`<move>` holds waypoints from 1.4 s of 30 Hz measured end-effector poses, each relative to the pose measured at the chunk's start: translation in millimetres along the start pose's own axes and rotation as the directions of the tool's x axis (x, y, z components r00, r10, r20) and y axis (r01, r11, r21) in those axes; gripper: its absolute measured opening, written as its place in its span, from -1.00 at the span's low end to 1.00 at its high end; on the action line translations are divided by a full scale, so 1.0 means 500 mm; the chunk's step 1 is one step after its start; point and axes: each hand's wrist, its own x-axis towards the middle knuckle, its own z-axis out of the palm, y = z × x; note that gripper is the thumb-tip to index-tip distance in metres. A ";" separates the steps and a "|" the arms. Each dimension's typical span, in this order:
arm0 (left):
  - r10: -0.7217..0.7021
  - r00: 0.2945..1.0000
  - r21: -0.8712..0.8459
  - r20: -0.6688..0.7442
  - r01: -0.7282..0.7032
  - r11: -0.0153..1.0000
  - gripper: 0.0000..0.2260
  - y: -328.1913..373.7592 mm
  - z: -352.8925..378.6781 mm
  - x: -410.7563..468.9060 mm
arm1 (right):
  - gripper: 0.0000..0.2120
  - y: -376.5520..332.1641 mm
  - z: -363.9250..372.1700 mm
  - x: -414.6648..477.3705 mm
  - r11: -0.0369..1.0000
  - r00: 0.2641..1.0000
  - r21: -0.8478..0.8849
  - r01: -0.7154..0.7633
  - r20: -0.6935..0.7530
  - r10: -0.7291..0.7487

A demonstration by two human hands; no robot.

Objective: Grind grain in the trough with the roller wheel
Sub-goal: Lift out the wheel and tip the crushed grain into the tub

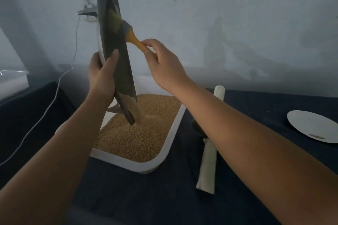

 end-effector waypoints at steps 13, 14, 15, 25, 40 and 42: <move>0.054 0.996 -0.072 0.078 -0.048 0.996 -0.62 0.007 0.002 0.019 | -0.71 0.041 -0.055 -0.007 0.999 0.995 0.020 0.042 -0.089 -0.040; 0.051 0.995 -0.064 0.082 -0.046 0.997 -0.59 0.008 0.005 0.018 | -0.71 0.034 -0.055 0.009 0.998 0.989 0.049 0.037 -0.144 -0.030; 0.046 0.995 -0.058 0.089 -0.041 0.997 -0.54 0.009 0.009 0.016 | -0.70 0.025 -0.050 0.024 0.998 0.986 0.053 0.029 -0.163 -0.021; -0.070 0.987 -0.180 0.146 0.096 0.979 -0.35 0.022 0.038 0.001 | -0.62 0.043 -0.012 -0.022 0.973 0.968 -0.174 0.154 0.224 -0.114; 0.047 0.990 -0.123 0.136 -0.030 0.992 -0.55 0.023 0.059 0.004 | -0.62 0.052 -0.058 -0.036 0.956 0.936 -0.261 0.135 0.350 -0.036; 0.038 0.995 -0.152 0.097 -0.023 0.988 -0.51 0.025 0.060 0.010 | -0.62 0.066 -0.077 -0.075 0.927 0.874 -0.324 0.188 0.486 -0.007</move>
